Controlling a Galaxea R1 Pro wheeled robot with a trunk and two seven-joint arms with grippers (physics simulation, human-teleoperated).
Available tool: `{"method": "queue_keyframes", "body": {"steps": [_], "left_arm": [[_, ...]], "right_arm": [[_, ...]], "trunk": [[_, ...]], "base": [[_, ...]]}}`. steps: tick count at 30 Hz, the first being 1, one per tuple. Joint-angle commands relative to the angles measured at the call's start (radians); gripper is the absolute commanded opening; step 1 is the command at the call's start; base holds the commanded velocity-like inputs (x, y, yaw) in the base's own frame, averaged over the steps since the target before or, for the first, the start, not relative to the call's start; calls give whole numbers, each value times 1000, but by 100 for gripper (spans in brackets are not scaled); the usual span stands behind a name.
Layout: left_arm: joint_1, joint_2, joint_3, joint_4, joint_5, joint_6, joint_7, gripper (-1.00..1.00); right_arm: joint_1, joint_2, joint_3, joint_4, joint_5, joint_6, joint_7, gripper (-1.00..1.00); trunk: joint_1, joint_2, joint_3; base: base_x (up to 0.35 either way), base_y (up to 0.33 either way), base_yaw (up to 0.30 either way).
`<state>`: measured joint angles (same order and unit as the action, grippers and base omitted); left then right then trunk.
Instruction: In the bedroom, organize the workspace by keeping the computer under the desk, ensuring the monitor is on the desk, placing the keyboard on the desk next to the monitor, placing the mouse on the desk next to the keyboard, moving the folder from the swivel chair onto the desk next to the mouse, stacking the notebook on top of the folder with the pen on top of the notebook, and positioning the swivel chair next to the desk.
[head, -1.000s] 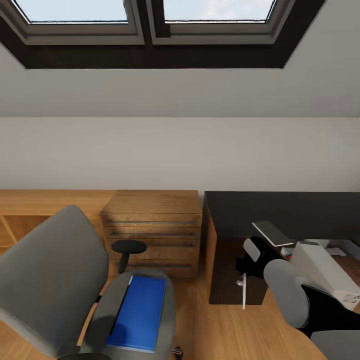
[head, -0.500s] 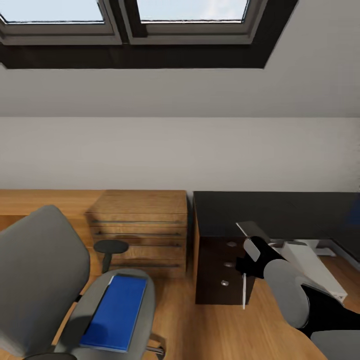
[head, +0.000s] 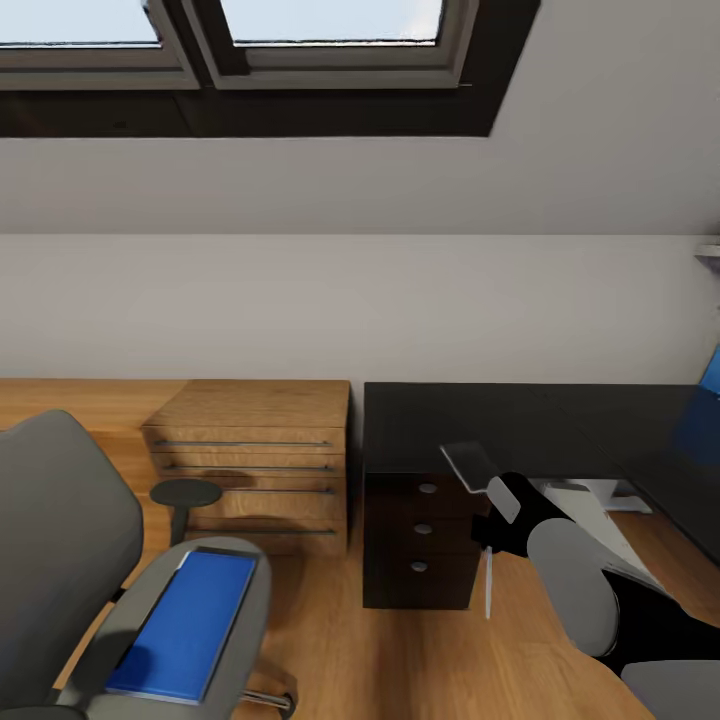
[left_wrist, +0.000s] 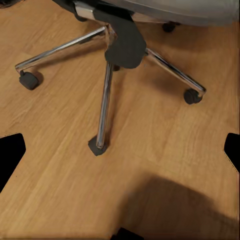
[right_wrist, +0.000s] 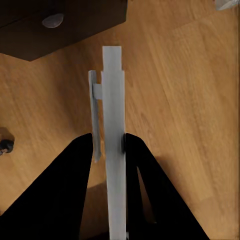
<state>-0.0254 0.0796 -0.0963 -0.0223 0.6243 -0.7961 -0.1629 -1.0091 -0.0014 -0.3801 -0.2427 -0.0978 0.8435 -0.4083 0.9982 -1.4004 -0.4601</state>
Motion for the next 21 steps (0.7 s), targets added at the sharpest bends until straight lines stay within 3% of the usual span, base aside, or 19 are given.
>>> {"method": "queue_keyframes", "body": {"steps": [1, 21], "left_arm": [[-1, 0, -8, 1, 11, -3, -4, 100], [-1, -2, -8, 1, 9, -2, -4, 100]], "right_arm": [[0, 0, 1, -1, -11, 2, -7, -100], [0, 0, 1, -1, -11, 2, -7, -100]], "trunk": [[0, -1, -1], [0, -1, -1]], "base": [[0, -304, 0], [0, -304, 0]]}}
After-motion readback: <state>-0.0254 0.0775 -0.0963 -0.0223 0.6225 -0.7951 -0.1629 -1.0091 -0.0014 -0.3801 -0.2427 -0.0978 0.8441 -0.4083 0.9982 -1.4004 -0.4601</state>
